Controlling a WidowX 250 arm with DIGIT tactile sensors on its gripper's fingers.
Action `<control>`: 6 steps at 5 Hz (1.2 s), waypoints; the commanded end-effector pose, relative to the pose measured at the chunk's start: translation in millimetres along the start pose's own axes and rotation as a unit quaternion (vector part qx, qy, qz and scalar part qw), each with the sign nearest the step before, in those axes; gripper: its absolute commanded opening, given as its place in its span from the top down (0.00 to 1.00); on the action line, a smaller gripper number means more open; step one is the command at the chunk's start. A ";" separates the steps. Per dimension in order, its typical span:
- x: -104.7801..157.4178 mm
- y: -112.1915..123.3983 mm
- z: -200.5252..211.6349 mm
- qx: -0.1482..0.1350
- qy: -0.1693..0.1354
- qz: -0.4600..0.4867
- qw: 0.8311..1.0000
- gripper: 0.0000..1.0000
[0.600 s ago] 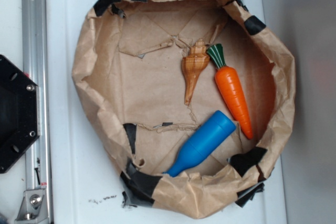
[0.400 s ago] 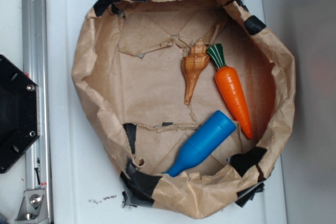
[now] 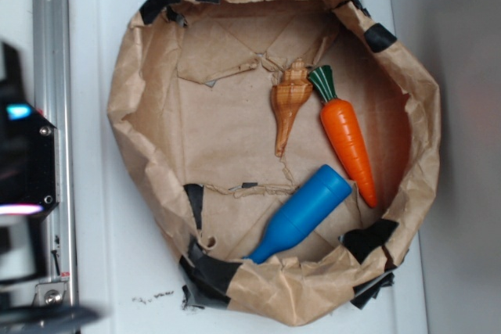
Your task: Grab the blue bottle.
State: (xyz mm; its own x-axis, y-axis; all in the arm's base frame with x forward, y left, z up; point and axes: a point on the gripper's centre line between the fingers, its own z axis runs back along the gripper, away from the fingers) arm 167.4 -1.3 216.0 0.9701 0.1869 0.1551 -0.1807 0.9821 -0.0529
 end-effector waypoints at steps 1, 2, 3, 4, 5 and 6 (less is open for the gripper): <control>87.2 32.0 -53.1 -0.038 -0.012 0.158 0.987 0.00; 99.2 34.5 -92.0 -0.020 0.014 0.191 0.981 0.00; 96.9 -3.4 -126.2 0.037 0.034 0.169 0.984 0.00; 96.8 -31.6 -150.4 0.054 0.054 0.177 0.981 0.00; 99.9 -37.6 -174.5 0.047 0.077 0.187 0.978 0.00; 95.5 -48.5 -191.7 0.013 0.094 0.173 0.980 0.00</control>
State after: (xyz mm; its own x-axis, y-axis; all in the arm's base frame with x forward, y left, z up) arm 297.8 -37.2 32.5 0.8504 0.5174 -0.0952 -0.5208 0.8536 -0.0130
